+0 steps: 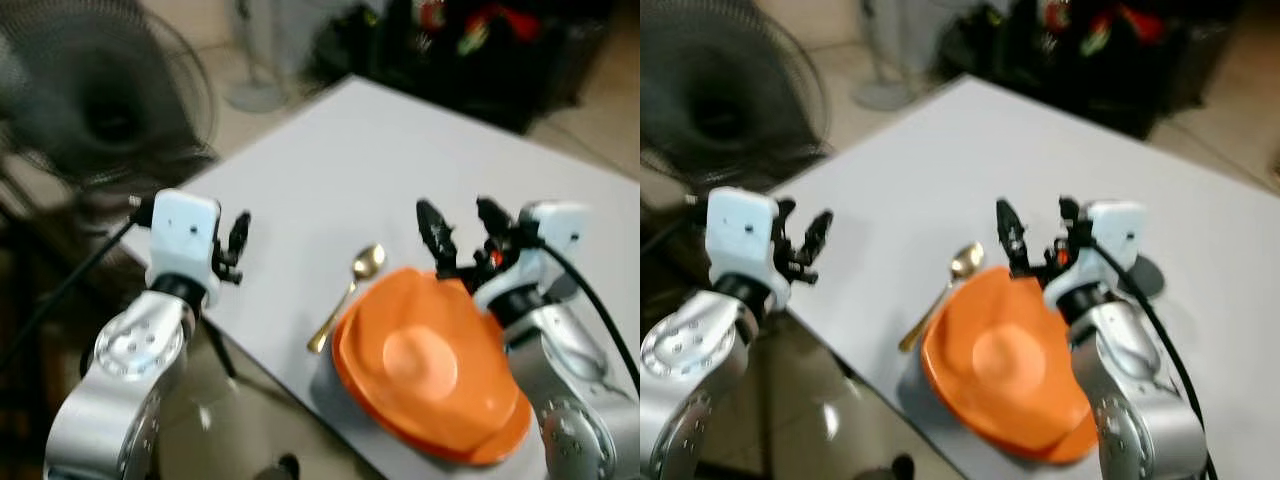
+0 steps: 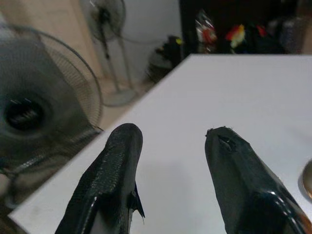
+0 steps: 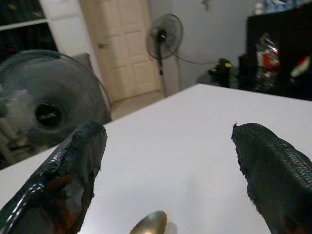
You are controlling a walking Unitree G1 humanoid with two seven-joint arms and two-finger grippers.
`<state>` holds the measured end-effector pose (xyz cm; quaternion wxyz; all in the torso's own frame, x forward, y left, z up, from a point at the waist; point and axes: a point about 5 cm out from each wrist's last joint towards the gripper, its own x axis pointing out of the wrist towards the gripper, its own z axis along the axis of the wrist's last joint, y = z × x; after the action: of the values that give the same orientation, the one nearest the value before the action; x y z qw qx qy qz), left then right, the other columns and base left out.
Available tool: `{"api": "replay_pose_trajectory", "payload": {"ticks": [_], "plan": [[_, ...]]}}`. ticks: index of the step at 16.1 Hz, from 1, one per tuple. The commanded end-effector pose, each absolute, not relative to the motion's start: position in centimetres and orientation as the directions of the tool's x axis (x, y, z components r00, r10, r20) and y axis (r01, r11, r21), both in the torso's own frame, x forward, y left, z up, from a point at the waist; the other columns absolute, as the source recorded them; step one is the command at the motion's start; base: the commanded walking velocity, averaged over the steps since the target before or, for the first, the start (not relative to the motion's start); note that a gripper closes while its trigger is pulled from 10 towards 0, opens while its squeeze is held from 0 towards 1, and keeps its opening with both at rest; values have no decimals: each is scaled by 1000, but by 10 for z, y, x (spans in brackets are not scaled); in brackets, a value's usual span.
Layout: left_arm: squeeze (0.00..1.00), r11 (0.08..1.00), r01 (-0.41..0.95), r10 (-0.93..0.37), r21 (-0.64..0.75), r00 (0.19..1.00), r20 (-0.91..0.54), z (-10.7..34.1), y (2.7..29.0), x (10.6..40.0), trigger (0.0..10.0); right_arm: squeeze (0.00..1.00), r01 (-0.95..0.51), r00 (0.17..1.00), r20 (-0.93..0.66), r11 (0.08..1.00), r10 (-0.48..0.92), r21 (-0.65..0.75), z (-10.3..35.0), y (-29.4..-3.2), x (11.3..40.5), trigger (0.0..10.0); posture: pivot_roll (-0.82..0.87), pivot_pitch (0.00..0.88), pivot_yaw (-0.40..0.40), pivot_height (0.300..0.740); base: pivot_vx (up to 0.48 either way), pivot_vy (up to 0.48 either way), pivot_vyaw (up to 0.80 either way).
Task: Setting the table
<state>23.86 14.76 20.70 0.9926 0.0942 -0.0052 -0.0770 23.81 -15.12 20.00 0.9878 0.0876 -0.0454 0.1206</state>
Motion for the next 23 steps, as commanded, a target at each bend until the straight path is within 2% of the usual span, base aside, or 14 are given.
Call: {"api": "replay_pose_trajectory", "payload": {"ticks": [1,6,9,18,23], "plan": [[0,969,148,-156,199,988,23,211,147,239,10000,1000,-246,964,135,958,227,148,205,-152,237,10000,-34,18,0,740,0,0,800],[0,968,163,-176,190,983,53,212,142,238,10000,1000,-261,959,150,957,242,124,210,-154,236,10000,-40,0,-15,740,0,0,800],[0,969,166,-179,180,982,58,212,141,236,10000,1000,-276,954,156,955,258,108,212,-154,234,10000,-40,0,-23,740,0,304,713],[0,967,161,-170,198,985,29,206,143,235,10000,1000,-286,958,90,939,273,193,203,-144,236,10000,-27,3,-38,740,0,357,0],[0,966,143,-151,215,988,20,205,149,236,10000,1000,-272,960,7,925,280,267,183,-138,244,10000,-6,21,-51,740,0,354,0]]}}
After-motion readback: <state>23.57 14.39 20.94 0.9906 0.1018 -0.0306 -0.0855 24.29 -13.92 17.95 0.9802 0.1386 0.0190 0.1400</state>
